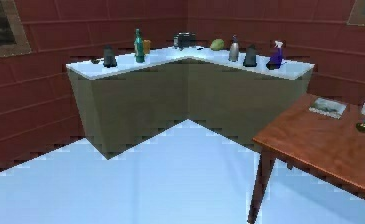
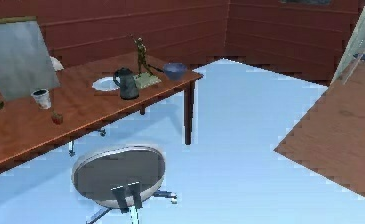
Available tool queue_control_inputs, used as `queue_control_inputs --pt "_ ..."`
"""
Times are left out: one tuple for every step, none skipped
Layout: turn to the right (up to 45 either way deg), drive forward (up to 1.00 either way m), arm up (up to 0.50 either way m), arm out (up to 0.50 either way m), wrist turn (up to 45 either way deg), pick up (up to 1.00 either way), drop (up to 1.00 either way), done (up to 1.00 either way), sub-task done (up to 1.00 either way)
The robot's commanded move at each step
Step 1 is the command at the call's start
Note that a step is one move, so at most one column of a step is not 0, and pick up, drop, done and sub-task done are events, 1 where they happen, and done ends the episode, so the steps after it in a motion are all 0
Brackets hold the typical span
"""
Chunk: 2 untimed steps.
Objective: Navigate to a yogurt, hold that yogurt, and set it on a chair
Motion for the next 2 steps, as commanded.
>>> queue_control_inputs --pt "0.0 0.65 0.00 0.00 0.0 0.00 0.00 0.00 0.00" --pt "45.0 0.00 0.00 0.00 0.0 0.00 0.00 0.00 0.00"
